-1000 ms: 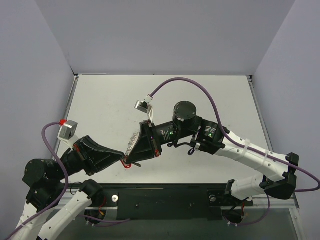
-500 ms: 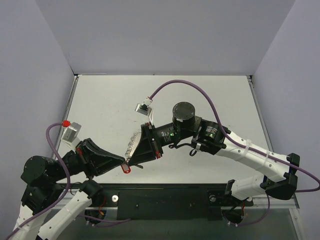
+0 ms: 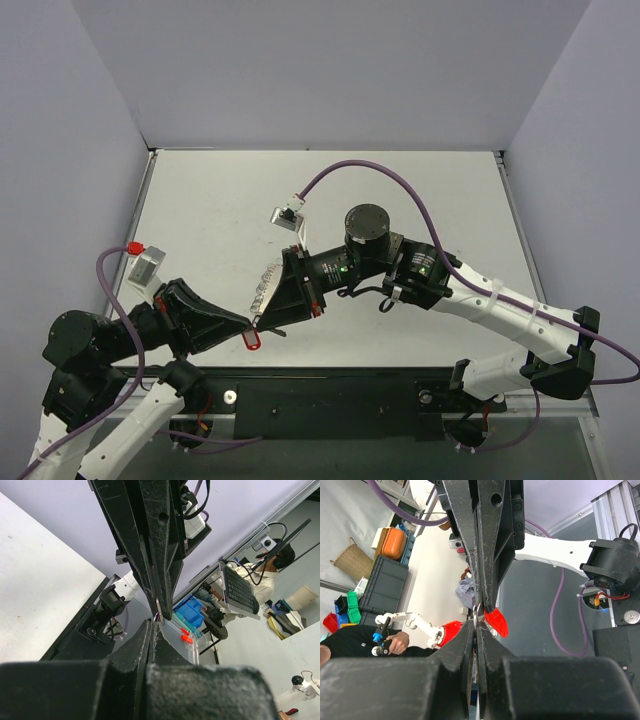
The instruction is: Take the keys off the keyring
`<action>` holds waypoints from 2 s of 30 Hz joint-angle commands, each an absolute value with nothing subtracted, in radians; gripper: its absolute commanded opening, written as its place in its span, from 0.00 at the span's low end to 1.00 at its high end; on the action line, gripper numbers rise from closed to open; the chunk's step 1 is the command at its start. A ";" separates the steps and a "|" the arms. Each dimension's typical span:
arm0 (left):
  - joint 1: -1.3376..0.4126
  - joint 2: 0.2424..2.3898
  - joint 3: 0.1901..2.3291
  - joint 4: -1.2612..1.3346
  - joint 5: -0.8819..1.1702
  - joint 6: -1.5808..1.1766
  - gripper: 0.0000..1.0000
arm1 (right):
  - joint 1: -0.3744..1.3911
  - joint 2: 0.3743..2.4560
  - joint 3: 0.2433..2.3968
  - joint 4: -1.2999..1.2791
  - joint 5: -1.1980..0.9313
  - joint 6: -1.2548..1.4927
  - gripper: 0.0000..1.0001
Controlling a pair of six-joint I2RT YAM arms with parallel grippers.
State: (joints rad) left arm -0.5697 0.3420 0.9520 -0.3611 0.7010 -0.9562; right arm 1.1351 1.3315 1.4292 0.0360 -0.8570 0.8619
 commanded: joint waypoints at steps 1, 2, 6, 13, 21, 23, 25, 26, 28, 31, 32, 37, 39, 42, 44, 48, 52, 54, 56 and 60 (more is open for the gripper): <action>-0.552 0.356 0.994 -0.354 0.761 -0.943 0.00 | 1.140 1.331 1.462 0.089 -0.816 0.853 0.00; -0.548 0.354 0.994 -0.354 0.762 -0.943 0.00 | 1.141 1.335 1.462 0.090 -0.818 0.856 0.00; -0.525 0.357 1.005 -0.368 0.776 -0.937 0.00 | 1.143 1.339 1.466 0.091 -0.802 0.856 0.00; -0.427 0.356 1.028 -0.409 0.828 -0.922 0.00 | 1.134 1.362 1.480 0.061 -0.773 0.859 0.00; -0.342 0.345 1.037 -0.436 0.874 -0.917 0.00 | 1.129 1.364 1.479 0.100 -0.735 0.902 0.00; -0.333 0.345 1.043 -0.445 0.874 -0.910 0.00 | 1.127 1.365 1.477 0.103 -0.724 0.916 0.00; -0.328 0.345 1.049 -0.456 0.871 -0.904 0.00 | 1.127 1.370 1.479 0.101 -0.715 0.922 0.00; -0.328 0.344 1.049 -0.460 0.868 -0.900 0.00 | 1.127 1.373 1.480 0.101 -0.707 0.926 0.00; -0.325 0.342 1.054 -0.477 0.855 -0.893 0.00 | 1.127 1.374 1.480 0.100 -0.698 0.933 0.00; -0.324 0.339 1.055 -0.491 0.838 -0.885 0.00 | 1.127 1.381 1.485 0.098 -0.678 0.943 0.00; -0.322 0.341 1.055 -0.491 0.839 -0.884 0.00 | 1.127 1.382 1.485 0.098 -0.675 0.946 0.00; -0.319 0.336 1.061 -0.502 0.828 -0.881 0.00 | 1.129 1.388 1.493 0.081 -0.644 0.960 0.00; -0.319 0.333 1.069 -0.514 0.818 -0.874 0.00 | 1.129 1.381 1.483 0.072 -0.626 0.962 0.00; -0.318 0.330 1.075 -0.525 0.805 -0.867 0.00 | 1.134 1.370 1.462 0.071 -0.604 0.977 0.00; -0.316 0.324 1.075 -0.529 0.796 -0.865 0.00 | 1.137 1.368 1.460 0.054 -0.586 0.977 0.00; -0.311 0.318 1.074 -0.528 0.776 -0.871 0.00 | 1.144 1.361 1.451 0.051 -0.539 1.002 0.00; -0.307 0.314 1.068 -0.515 0.767 -0.885 0.00 | 1.157 1.362 1.436 0.066 -0.523 1.012 0.00; -0.304 0.313 1.068 -0.514 0.769 -0.887 0.00 | 1.158 1.362 1.431 0.067 -0.522 1.015 0.00; -0.302 0.314 1.068 -0.515 0.775 -0.888 0.00 | 1.158 1.359 1.428 0.072 -0.517 1.019 0.00; -0.298 0.316 1.069 -0.526 0.779 -0.885 0.00 | 1.158 1.361 1.436 0.068 -0.509 1.026 0.00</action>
State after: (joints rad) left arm -0.3000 0.3206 1.0405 -0.5648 0.7181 -0.8749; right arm 1.1534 1.3605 1.4445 0.0181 -0.5972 1.0138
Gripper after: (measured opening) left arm 0.019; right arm 0.006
